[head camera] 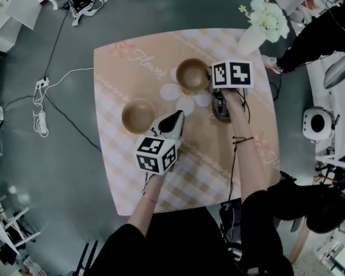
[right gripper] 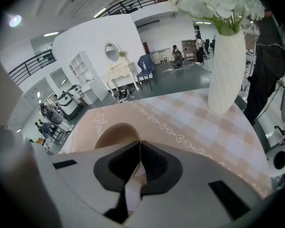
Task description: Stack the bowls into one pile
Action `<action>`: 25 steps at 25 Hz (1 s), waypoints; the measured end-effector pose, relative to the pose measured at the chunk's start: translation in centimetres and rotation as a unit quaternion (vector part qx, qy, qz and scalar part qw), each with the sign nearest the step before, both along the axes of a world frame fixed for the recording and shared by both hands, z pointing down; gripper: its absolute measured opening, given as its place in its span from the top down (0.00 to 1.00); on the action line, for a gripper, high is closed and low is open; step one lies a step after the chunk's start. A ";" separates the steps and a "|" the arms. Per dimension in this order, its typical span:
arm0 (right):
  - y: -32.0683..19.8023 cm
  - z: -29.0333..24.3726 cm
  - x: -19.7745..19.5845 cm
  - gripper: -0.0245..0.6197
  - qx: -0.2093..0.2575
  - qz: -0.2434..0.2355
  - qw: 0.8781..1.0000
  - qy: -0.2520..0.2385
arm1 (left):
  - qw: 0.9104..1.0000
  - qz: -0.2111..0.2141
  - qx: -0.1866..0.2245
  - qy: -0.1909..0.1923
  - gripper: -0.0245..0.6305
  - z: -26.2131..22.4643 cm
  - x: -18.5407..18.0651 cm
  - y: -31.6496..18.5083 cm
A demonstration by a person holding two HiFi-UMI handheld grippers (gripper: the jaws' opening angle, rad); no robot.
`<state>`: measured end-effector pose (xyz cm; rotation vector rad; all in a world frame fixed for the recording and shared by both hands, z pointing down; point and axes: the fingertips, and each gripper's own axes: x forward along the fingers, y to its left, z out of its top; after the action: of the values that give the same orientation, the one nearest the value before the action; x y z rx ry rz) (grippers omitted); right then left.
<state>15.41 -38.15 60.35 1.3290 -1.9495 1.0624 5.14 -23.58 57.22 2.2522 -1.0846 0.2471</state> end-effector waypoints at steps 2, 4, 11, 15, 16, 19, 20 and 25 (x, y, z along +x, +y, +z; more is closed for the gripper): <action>0.1 -0.2 0.0 0.96 0.003 0.000 1.000 -0.003 | 1.000 0.002 0.005 -0.006 0.97 -0.2 0.0 0.0; 0.2 -0.5 0.1 0.96 0.006 0.006 1.000 -0.012 | 1.000 0.003 0.007 -0.007 0.97 -0.3 0.0 0.1; 0.9 -2.5 0.2 0.96 0.031 0.021 0.998 -0.044 | 1.000 0.005 0.015 -0.007 0.97 -1.3 -0.1 0.5; 1.5 -3.9 0.3 0.96 0.051 0.027 0.996 -0.062 | 1.000 0.006 0.020 -0.007 0.97 -1.9 -0.1 0.8; 1.7 -4.2 0.4 0.96 0.055 0.028 0.996 -0.064 | 1.000 0.006 0.022 -0.007 0.97 -2.0 -0.1 0.8; 2.4 -5.0 0.8 0.96 0.066 0.035 0.995 -0.073 | 1.000 0.007 0.026 -0.006 0.97 -2.5 -0.1 1.1; 2.6 -5.3 1.0 0.96 0.069 0.038 0.994 -0.076 | 1.000 0.008 0.027 -0.007 0.97 -2.7 -0.1 1.2; 3.8 -6.9 2.4 0.96 0.091 0.060 0.990 -0.091 | 0.999 0.012 0.032 -0.018 0.97 -3.4 0.0 1.8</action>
<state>17.84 -34.36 53.45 1.5102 -2.1671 1.1179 5.11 -21.82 53.87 2.3277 -1.0997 0.2676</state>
